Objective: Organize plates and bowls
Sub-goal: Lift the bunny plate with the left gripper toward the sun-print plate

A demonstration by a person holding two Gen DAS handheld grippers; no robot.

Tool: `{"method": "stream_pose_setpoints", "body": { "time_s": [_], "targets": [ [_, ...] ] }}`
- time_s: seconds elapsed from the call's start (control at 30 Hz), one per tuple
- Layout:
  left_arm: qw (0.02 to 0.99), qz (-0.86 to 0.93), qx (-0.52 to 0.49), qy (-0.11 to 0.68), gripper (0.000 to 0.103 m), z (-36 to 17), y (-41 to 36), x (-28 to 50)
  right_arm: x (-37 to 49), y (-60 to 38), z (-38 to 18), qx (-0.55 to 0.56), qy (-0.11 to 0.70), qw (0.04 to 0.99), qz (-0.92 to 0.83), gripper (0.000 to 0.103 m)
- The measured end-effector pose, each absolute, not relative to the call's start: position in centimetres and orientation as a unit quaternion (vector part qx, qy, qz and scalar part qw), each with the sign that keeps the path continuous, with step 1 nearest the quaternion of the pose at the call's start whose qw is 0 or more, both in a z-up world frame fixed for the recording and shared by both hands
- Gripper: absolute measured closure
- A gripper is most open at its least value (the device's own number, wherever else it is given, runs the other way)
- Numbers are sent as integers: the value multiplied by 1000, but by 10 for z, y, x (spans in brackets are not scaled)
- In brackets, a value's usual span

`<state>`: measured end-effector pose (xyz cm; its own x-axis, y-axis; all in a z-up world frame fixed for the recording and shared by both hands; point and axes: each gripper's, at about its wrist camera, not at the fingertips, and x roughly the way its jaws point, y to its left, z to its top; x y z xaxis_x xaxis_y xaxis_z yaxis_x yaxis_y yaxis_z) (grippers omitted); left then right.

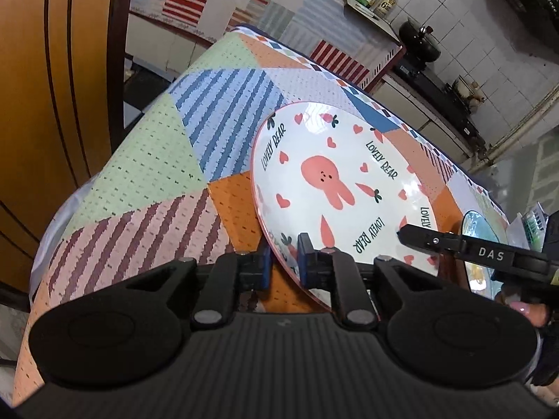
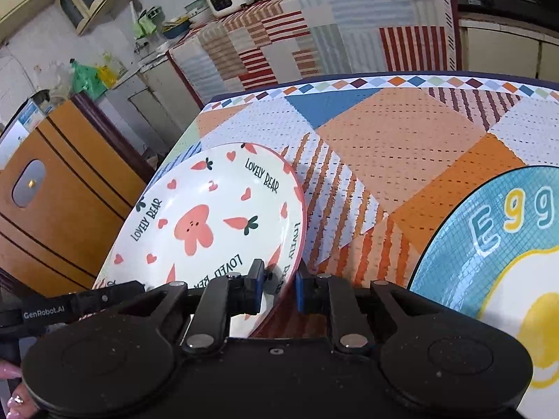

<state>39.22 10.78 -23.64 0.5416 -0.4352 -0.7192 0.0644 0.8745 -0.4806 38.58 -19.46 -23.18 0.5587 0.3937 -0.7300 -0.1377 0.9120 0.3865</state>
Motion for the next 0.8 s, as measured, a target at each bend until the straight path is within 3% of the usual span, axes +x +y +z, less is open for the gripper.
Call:
{"method": "stream_pose_setpoints", "body": {
  "time_s": [0.53,0.8],
  "targets": [
    [858,-140,-124,478,88,-196,105,354,359,-192,-224,160,457,853,196,84],
    [866,-158,-101,464,87,-143,101,324,326,-201,-182,153,427,864,220,83]
  ]
}}
